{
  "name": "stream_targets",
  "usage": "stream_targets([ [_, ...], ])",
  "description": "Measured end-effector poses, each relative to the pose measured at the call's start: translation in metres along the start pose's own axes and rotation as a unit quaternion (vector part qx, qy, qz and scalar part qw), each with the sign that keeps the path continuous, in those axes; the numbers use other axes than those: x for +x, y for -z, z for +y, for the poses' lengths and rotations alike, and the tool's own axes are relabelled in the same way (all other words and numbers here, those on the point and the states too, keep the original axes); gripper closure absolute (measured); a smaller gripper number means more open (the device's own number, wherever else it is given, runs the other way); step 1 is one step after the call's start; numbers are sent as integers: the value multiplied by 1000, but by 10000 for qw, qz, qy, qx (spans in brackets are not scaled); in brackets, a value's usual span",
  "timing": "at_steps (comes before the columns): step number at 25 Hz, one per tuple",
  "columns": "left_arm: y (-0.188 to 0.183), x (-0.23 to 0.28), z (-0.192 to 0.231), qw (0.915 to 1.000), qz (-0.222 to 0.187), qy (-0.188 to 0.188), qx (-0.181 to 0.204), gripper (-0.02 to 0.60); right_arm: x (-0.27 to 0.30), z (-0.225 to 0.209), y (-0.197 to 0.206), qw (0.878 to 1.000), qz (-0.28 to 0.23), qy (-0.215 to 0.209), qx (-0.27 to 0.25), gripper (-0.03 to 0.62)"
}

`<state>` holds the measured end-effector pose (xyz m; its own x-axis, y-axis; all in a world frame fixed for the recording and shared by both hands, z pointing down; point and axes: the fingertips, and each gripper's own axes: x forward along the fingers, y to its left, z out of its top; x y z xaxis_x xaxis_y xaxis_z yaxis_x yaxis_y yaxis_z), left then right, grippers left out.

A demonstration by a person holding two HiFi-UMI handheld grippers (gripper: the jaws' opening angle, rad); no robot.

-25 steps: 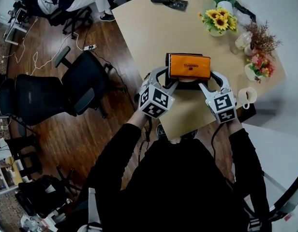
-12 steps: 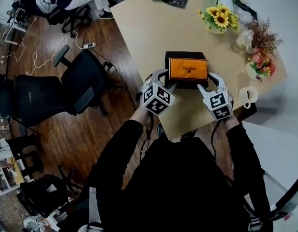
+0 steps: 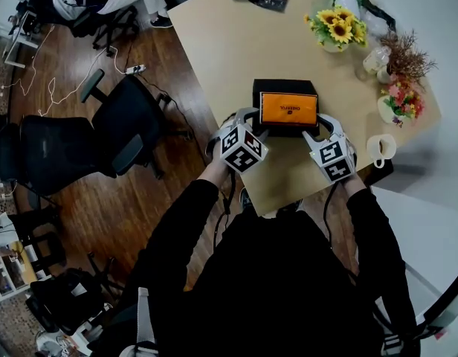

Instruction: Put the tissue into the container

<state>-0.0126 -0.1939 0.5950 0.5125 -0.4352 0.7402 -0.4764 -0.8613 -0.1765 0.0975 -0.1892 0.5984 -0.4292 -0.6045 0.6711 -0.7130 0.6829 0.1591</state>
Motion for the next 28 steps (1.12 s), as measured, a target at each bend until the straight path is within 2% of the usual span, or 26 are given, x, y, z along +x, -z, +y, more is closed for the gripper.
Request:
stream_targets([
  [7, 5, 3, 1, 9996, 231, 154, -48, 413, 4, -1, -1, 9998, 167, -140, 5, 388],
  [12, 10, 6, 0, 9958, 649, 527, -371, 420, 8, 0, 3, 9924, 914, -590, 570, 390],
  [16, 13, 10, 0, 9919, 916, 725, -495, 422, 11, 1, 6, 9849, 1278, -910, 737, 391],
  [20, 8, 8, -2, 9906, 923, 836, -571, 422, 11, 2, 6, 9837, 1316, -980, 735, 390],
  [28, 13, 10, 2, 9918, 920, 654, -606, 422, 12, 2, 5, 9853, 1197, -947, 772, 390],
])
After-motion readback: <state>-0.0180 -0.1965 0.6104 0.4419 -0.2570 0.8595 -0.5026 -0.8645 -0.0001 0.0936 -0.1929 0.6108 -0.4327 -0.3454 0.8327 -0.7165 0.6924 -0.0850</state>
